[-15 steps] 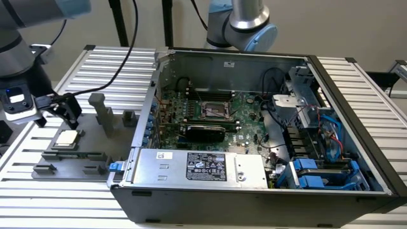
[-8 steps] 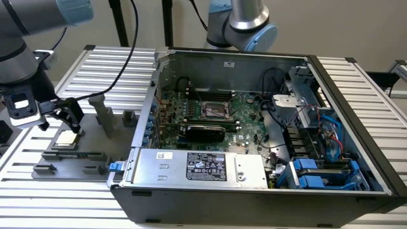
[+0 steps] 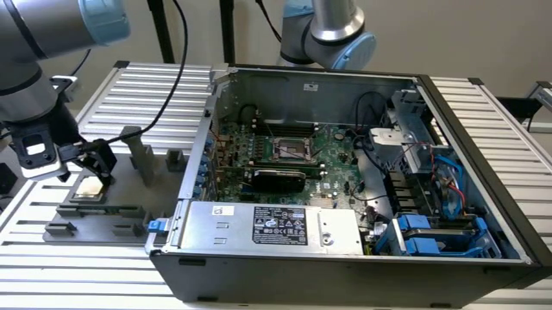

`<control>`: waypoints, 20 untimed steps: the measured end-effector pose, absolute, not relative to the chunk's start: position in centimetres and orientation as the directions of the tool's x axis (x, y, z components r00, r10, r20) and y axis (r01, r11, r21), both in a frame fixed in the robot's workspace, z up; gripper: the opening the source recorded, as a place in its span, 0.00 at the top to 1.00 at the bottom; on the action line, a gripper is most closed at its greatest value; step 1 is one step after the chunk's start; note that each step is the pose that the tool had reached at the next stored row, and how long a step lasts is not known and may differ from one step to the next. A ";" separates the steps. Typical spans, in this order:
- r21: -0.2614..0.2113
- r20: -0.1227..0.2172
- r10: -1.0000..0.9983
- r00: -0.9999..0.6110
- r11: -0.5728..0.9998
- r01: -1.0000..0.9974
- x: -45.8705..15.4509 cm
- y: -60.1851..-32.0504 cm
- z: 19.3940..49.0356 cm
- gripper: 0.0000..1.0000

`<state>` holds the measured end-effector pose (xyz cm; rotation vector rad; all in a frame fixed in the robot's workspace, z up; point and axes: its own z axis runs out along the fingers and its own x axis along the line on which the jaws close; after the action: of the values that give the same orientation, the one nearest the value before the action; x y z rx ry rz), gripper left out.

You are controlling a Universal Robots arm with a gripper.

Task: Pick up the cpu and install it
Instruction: 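Pick up the cpu and move it towards the insertion slot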

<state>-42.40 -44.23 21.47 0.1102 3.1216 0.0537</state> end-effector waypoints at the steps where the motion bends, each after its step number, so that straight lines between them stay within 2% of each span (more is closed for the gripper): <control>1: 0.035 -0.016 0.071 -0.997 0.997 0.070 -42.4 -44.2 21.3 0.17; 20: 0.035 -0.017 0.071 -0.997 0.997 0.070 -43.0 -43.7 18.8 0.17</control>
<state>-43.00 -43.70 18.77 0.1100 3.1207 0.0536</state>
